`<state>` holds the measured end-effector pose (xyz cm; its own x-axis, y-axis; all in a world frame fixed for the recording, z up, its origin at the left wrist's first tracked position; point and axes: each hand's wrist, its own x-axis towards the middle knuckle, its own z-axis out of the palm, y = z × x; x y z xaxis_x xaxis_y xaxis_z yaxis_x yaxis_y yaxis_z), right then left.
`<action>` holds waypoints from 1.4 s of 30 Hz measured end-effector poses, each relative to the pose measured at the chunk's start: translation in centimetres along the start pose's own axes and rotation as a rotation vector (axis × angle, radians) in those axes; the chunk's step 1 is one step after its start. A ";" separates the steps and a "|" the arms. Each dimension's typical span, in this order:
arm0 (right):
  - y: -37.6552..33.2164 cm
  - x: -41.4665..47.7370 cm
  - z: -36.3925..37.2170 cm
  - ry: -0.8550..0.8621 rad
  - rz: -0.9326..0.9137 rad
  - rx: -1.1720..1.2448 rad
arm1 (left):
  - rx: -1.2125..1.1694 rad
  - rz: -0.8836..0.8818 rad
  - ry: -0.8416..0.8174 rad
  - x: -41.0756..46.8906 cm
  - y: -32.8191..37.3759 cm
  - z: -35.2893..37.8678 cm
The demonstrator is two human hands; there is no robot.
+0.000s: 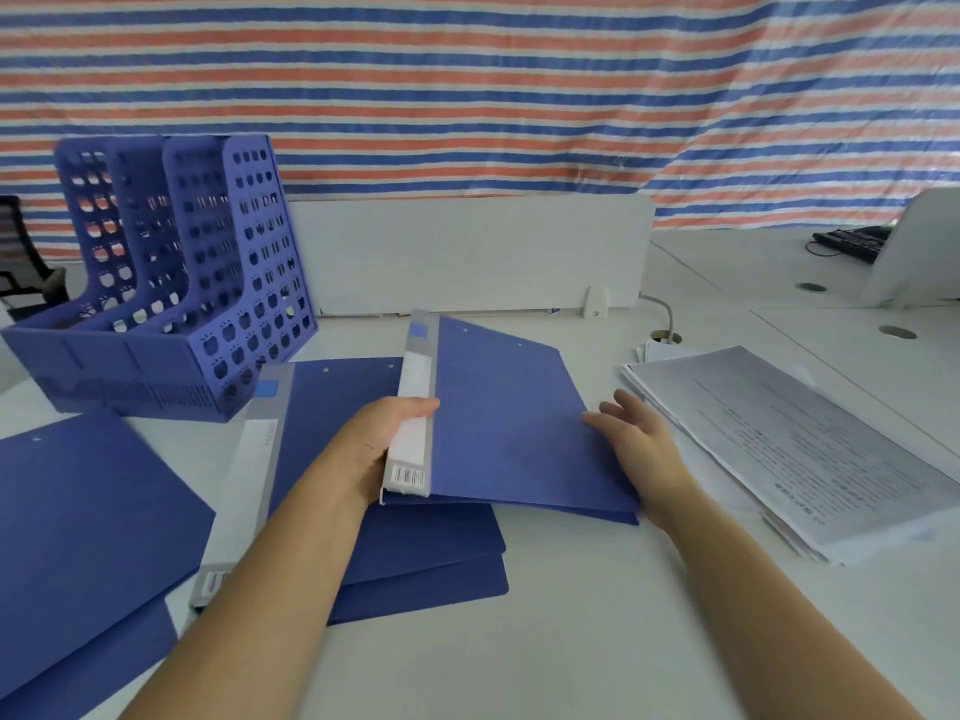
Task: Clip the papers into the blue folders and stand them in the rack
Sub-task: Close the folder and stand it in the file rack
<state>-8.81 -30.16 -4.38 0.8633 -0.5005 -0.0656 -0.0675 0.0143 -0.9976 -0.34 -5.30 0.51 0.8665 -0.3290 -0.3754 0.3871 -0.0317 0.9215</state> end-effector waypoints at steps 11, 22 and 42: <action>-5.7 -3.3 4.1 -0.122 -0.363 -0.082 | -0.220 0.341 -0.063 -4.3 2.3 -5.5; -11.5 1.9 16.9 -0.122 -0.469 -0.301 | -0.084 0.619 0.178 -8.3 7.3 -17.6; -8.0 5.3 33.9 -0.292 -0.952 -1.128 | -0.180 0.962 0.972 -3.7 13.5 -27.4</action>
<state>13.27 -3.57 2.48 0.8618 0.2483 0.4423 0.3389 -0.9307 -0.1378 10.33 21.31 11.62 0.6540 0.6360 0.4096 -0.5138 -0.0239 0.8576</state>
